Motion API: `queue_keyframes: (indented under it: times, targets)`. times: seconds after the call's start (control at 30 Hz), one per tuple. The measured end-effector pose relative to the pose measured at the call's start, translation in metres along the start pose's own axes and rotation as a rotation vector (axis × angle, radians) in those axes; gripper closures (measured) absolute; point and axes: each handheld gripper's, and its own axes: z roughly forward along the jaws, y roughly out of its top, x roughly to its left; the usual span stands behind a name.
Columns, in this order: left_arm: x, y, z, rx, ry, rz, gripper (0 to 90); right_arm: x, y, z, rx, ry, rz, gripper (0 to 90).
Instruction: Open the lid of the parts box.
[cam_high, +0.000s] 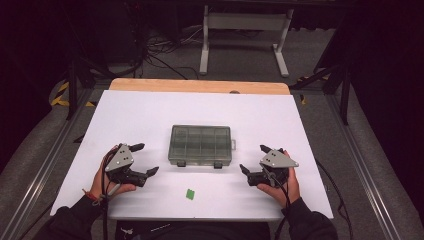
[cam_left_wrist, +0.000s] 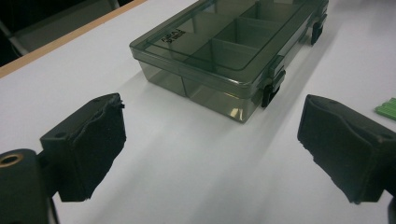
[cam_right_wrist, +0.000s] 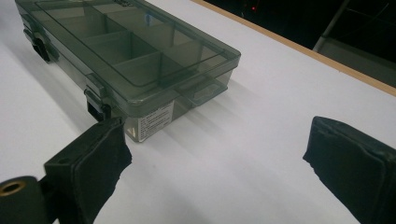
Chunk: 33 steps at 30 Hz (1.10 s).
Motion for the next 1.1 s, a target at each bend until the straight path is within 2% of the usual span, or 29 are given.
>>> queue_keyframes:
  times: [0.37, 0.4, 0.53, 0.63, 0.8, 0.9, 0.93, 1.03, 1.1]
  targets:
    - [0.000, 0.004, 0.013, 0.038, -0.026, 0.005, 10.5, 0.001, 0.000, 0.005, 0.021, 0.022, 0.000, 8.6]
    - [0.000, 0.005, 0.016, 0.047, -0.032, 0.002, 11.2, 0.002, 0.000, 0.008, 0.035, 0.036, 0.002, 9.8]
    - [0.000, 0.008, 0.025, 0.090, -0.053, 0.008, 15.1, 0.003, 0.001, 0.012, 0.075, 0.042, 0.014, 10.9]
    - [0.001, 0.011, 0.030, 0.115, -0.063, -0.006, 18.2, 0.005, 0.002, 0.014, 0.089, 0.073, 0.029, 11.8]
    - [0.001, 0.012, 0.039, 0.156, -0.075, -0.017, 18.7, 0.009, 0.004, 0.017, 0.113, 0.092, 0.031, 12.8]
    - [0.000, 0.014, 0.044, 0.171, -0.082, -0.012, 22.3, 0.012, 0.006, 0.018, 0.118, 0.094, 0.011, 23.3]
    - [-0.001, 0.015, 0.045, 0.178, -0.083, -0.012, 23.8, 0.013, 0.006, 0.019, 0.117, 0.104, 0.007, 30.2]
    - [-0.002, 0.017, 0.048, 0.193, -0.108, -0.003, 31.4, 0.014, 0.007, 0.020, 0.120, 0.147, 0.000, 41.6]
    - [-0.003, 0.019, 0.050, 0.197, -0.124, -0.005, 40.1, 0.017, 0.008, 0.022, 0.122, 0.183, -0.013, 49.2]
